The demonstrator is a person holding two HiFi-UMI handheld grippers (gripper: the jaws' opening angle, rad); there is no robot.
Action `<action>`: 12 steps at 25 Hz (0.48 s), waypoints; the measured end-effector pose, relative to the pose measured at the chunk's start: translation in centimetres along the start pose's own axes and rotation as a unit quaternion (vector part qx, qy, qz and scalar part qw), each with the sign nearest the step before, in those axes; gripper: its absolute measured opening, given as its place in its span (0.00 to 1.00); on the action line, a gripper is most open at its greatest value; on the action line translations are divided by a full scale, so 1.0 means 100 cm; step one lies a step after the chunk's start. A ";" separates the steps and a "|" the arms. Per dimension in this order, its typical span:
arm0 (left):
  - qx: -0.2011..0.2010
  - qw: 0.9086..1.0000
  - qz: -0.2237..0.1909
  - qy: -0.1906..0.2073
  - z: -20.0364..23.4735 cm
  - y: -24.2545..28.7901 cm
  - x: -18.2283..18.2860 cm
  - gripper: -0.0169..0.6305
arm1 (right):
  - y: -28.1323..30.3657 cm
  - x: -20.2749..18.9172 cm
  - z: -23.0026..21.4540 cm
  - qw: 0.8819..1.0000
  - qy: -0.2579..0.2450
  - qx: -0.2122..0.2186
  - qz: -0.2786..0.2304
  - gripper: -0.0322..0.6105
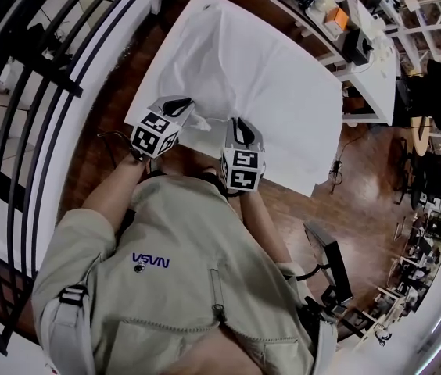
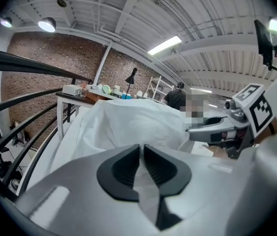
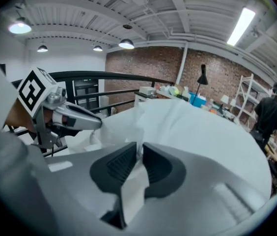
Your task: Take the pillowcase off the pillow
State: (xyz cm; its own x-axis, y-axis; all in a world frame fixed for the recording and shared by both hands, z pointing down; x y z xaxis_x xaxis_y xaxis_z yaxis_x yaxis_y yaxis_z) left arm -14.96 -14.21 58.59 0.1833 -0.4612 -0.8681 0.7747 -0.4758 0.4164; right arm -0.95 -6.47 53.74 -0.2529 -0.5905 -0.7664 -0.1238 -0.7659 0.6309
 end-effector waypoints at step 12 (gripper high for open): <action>0.091 0.994 -0.058 -0.028 0.019 -0.042 0.027 0.06 | 0.013 0.092 -0.007 0.991 -0.095 0.059 -0.069 0.20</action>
State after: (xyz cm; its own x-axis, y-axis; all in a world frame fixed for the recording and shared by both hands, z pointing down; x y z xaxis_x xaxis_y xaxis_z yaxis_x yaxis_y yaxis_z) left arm -18.84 -14.83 55.03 0.0609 -0.4349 -0.8984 0.6658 -0.6529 0.3612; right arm -2.75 -13.05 47.46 -0.4003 -0.4157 -0.8167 -0.2784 -0.7939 0.5405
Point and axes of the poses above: the fingertips, and each gripper's own axes: y forward along the fingers, z to its left, x out of its top, the point moved 5 cm from there along -y, backward along the fingers, and after that the axes turned 9 degrees about x, right-handed, at the moved point
